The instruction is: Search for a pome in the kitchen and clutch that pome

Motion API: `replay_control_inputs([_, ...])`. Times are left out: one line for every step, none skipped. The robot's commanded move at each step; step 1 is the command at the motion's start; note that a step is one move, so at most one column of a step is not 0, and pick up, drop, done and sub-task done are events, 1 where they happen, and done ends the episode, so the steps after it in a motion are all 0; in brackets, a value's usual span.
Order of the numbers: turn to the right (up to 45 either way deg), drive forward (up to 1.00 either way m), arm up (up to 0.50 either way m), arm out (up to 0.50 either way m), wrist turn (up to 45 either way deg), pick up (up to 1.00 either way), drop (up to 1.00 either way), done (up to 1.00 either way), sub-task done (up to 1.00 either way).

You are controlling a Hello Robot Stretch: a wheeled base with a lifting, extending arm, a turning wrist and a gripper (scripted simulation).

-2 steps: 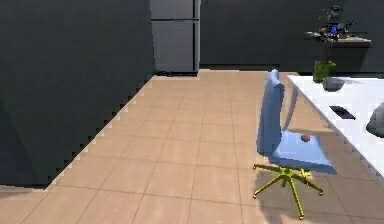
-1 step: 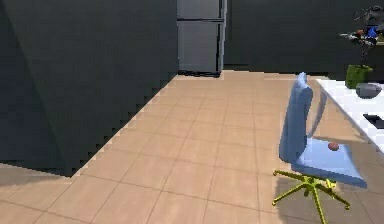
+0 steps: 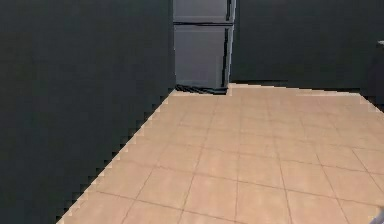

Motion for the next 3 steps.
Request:
replay_control_inputs([-15.0,0.00,0.00,0.00,0.0,0.00,0.00,0.00,0.00])
replay_control_inputs([0.0,0.15,0.00,0.00,0.0,0.00,0.00,0.00,0.00])
replay_control_inputs([27.0,0.00,0.00,0.00,0.0,0.00,0.00,0.00,0.00])
